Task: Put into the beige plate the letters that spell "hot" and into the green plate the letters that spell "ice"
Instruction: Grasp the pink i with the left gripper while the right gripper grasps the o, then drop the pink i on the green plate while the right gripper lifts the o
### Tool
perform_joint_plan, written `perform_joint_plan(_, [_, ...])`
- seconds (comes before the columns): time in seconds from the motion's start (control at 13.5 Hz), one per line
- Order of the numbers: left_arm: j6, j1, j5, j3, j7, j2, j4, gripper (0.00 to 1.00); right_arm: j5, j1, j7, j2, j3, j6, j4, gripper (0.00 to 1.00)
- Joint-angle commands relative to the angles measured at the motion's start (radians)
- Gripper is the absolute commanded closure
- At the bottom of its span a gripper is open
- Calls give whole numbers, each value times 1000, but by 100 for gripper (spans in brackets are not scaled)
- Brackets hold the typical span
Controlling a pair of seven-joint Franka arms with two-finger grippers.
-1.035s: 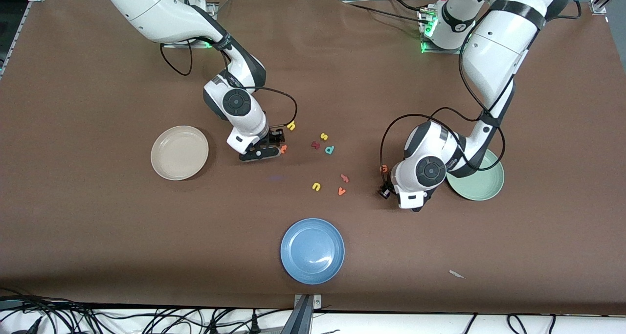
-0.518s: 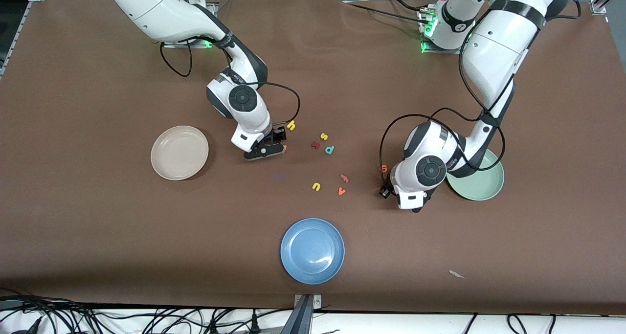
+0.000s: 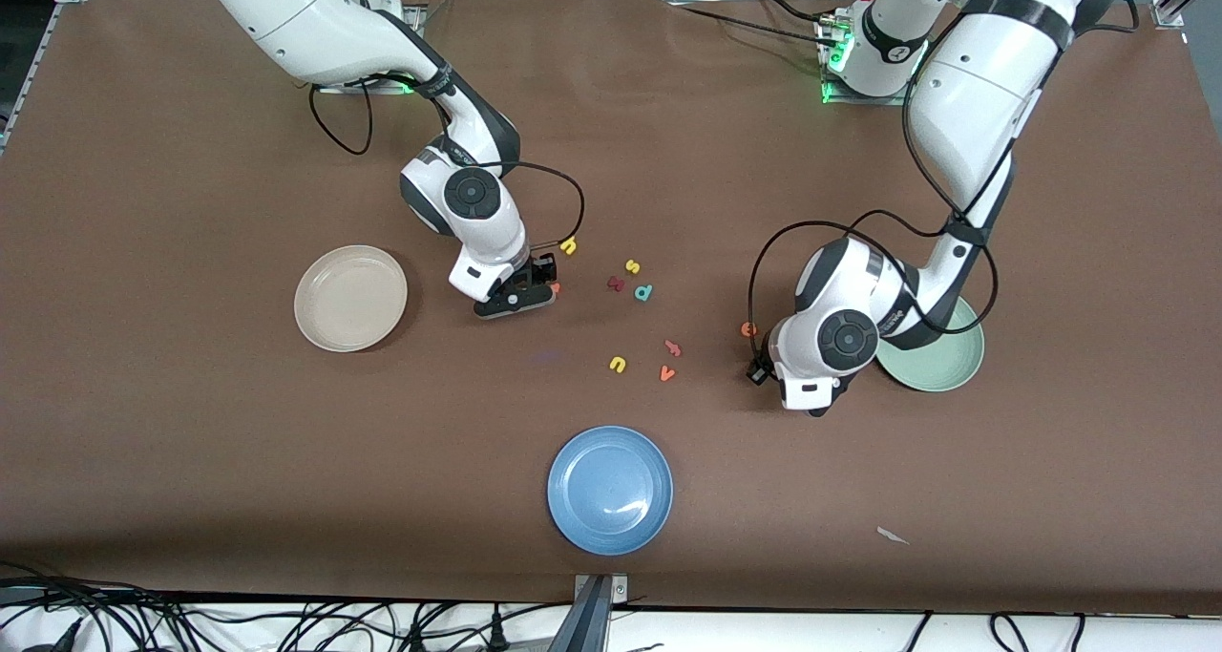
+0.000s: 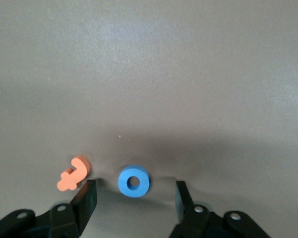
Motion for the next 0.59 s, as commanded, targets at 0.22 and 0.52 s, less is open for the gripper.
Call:
perform_joint_plan(0.22, [-342,135,-43,2,429,-167,-18,100,-21,35,11,30,-16,6,25,32])
perform_joint_plan(0.52, [-409,241,-39,3,696,-176,-64,100,-22,52,8,32,-33,6,25,42])
